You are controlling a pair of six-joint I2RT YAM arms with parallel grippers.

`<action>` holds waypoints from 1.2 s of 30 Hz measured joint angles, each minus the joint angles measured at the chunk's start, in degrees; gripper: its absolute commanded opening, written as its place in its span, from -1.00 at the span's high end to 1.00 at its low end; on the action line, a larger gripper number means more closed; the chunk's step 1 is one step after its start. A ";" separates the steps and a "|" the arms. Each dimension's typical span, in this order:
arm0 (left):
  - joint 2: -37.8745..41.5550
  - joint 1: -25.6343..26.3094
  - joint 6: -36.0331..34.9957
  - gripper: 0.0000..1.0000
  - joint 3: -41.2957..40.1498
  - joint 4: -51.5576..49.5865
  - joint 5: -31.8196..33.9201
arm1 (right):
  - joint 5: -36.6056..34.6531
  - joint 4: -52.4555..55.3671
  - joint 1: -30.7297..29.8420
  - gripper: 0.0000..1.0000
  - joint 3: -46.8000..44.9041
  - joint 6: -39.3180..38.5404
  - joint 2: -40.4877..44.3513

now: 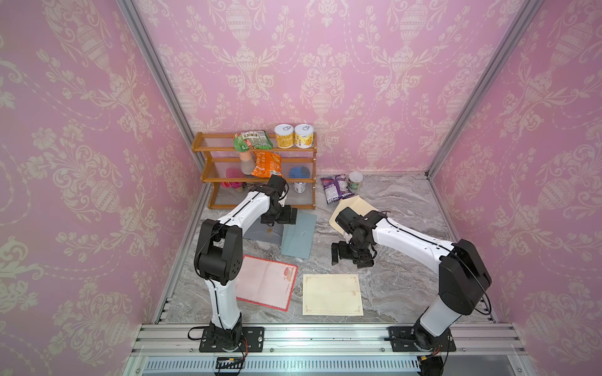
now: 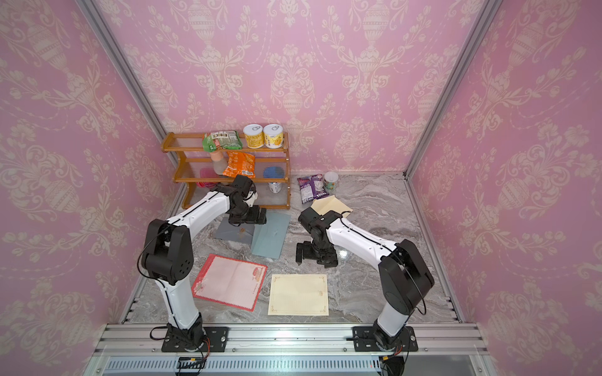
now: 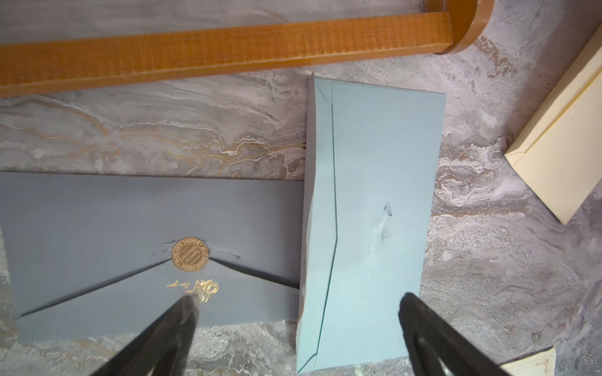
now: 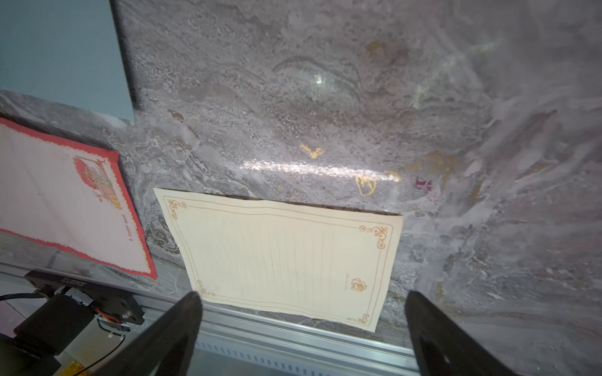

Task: Fold the letter paper in half and place it into the envelope
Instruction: Move the envelope to the center of the board, then move the letter paper to the center of the board.

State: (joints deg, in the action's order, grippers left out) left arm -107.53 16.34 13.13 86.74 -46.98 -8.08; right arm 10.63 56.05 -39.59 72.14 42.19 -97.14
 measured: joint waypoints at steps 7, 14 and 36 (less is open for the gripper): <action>10.01 0.00 2.10 -0.99 -4.92 -1.36 0.96 | -1.03 -0.33 -4.57 -0.99 0.02 3.65 -6.40; 13.97 0.00 3.06 -0.99 -8.39 -2.45 0.96 | -1.03 -1.22 -5.62 -0.99 0.02 4.59 -10.25; 16.70 1.95 5.95 -0.99 -11.58 -2.40 0.83 | -3.54 -2.99 3.13 -0.99 -0.98 2.51 -11.89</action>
State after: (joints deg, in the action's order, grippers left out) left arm -90.83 18.28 19.07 75.16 -49.39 -7.25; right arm 7.09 53.06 -36.47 71.16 44.71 -109.03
